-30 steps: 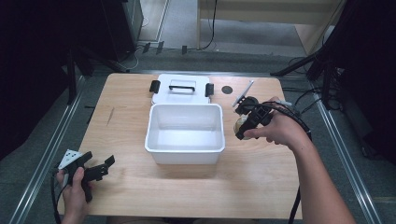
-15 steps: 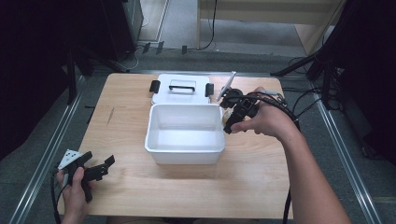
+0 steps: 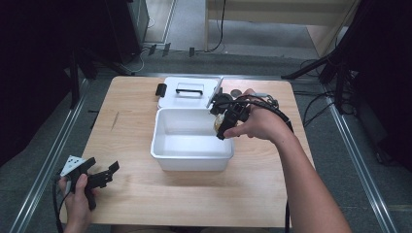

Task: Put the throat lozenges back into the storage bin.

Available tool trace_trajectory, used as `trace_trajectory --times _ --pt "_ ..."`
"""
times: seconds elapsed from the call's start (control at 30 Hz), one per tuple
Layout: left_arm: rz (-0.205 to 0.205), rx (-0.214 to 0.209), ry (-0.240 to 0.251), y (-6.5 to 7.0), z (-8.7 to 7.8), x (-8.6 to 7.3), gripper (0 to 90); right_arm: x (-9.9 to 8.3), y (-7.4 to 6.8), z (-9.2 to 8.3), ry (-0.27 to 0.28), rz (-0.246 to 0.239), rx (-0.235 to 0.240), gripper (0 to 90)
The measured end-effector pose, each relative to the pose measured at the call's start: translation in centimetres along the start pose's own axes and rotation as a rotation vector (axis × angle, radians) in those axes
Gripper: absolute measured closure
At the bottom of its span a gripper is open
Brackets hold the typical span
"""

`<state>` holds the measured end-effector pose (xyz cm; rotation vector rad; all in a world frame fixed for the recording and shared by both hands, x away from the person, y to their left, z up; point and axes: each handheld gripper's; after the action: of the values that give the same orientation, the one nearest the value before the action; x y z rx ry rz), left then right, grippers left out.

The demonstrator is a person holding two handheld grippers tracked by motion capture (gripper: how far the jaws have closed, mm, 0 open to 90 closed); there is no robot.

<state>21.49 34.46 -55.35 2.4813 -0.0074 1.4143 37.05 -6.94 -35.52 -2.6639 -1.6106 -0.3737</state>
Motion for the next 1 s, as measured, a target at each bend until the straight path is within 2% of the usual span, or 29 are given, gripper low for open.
trace_trajectory --times 0.07,0.1,0.13,0.17,0.2,0.27,0.37,0.7,0.8,0.97,1.0 --pt "0.005 0.008 -0.001 0.0 0.0 0.0 0.0 0.1 -0.1 0.1 0.002 -0.008 0.001 20.4" --pt "0.012 0.016 0.002 0.1 0.0 0.0 0.0 0.3 -0.3 0.3 0.009 -0.036 -0.001 20.4" --pt "0.021 0.028 0.006 0.2 0.0 0.0 0.0 0.3 -0.3 0.3 0.009 -0.036 -0.001 20.4" --pt "0.030 0.036 0.005 0.4 0.0 0.0 0.0 0.4 -0.5 0.5 0.018 -0.087 -0.011 20.4" --pt "0.050 0.050 0.008 0.6 0.0 0.0 0.0 0.4 -0.6 0.6 0.021 -0.104 -0.010 20.4" --pt "0.057 0.056 0.010 0.6 0.0 0.0 0.0 0.5 -0.7 0.7 0.024 -0.119 -0.008 20.4" --pt "0.060 0.063 0.009 0.7 0.0 0.0 0.0 0.6 -0.9 1.4 0.021 -0.178 -0.006 20.4" --pt "0.048 0.053 0.006 0.6 0.0 0.0 0.0 0.8 -1.1 2.8 -0.005 -0.237 0.002 20.4" --pt "0.046 0.051 0.004 0.5 0.0 0.0 0.0 0.8 -1.2 3.5 -0.021 -0.270 0.009 20.4" --pt "0.043 0.049 0.005 0.5 0.1 0.0 0.0 0.9 -1.0 4.3 -0.027 -0.282 0.010 20.4" --pt "0.043 0.048 0.006 0.5 0.1 0.0 0.0 0.8 -1.0 4.6 -0.032 -0.267 0.016 20.4"
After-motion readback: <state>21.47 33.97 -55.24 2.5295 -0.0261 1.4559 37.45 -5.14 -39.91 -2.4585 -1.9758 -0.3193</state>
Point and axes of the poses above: each handheld gripper's, and its own axes: z roughly forward along the jaws, x roughly out of its top, y roughly to its right, and after that the axes turned 1 degree about x, right-handed
